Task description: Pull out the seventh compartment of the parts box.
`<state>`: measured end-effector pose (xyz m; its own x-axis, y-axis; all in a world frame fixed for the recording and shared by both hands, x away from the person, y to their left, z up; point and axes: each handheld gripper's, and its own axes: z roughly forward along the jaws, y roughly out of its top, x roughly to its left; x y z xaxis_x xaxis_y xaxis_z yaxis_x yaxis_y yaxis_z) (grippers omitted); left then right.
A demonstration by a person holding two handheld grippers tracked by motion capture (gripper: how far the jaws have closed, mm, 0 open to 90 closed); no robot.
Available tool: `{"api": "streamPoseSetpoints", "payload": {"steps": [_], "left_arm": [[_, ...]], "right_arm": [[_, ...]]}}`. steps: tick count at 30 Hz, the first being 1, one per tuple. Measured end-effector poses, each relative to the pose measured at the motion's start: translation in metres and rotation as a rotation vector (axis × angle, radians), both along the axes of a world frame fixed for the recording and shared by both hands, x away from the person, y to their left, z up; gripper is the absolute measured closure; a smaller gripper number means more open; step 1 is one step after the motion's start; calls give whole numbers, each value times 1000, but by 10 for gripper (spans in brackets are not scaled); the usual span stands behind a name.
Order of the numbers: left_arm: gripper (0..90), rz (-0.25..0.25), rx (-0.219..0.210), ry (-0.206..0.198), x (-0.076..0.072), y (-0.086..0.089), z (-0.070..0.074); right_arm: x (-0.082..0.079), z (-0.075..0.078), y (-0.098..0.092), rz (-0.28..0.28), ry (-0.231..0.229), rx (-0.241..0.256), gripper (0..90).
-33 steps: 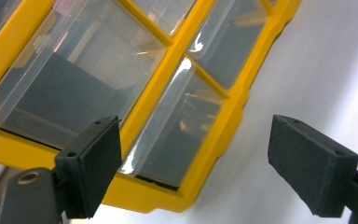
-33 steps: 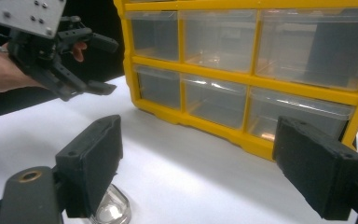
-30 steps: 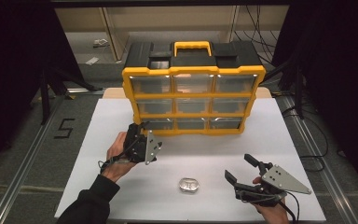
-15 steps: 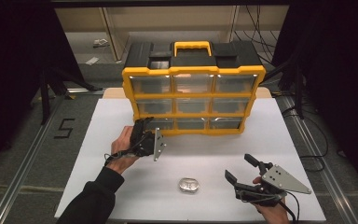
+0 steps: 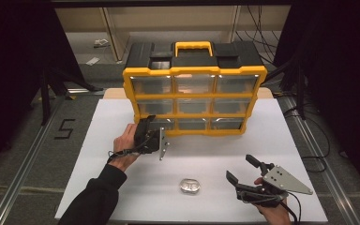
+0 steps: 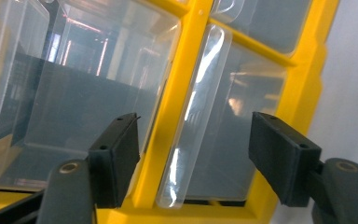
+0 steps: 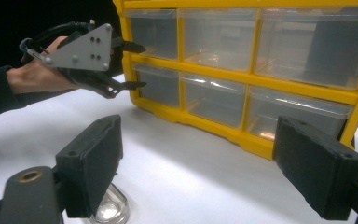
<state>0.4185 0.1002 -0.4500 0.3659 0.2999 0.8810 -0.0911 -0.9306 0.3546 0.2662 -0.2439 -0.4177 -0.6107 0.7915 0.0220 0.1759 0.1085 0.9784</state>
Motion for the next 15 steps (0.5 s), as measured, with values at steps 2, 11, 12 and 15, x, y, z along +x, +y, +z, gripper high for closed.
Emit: {"api": "streamPoseSetpoints", "payload": {"steps": [2, 11, 12, 15], "left_arm": [[367, 14, 13, -16, 2, -1, -3], [465, 21, 59, -65, 5, -6, -9], [472, 21, 65, -71, 4, -7, -10], [494, 26, 79, -95, 5, -7, -12]], "right_arm": [[0, 0, 0, -2, 2, -3, 171], [0, 0, 0, -3, 1, -4, 173], [0, 0, 0, -3, 0, -4, 173], [0, 0, 0, -4, 0, -3, 173]]}}
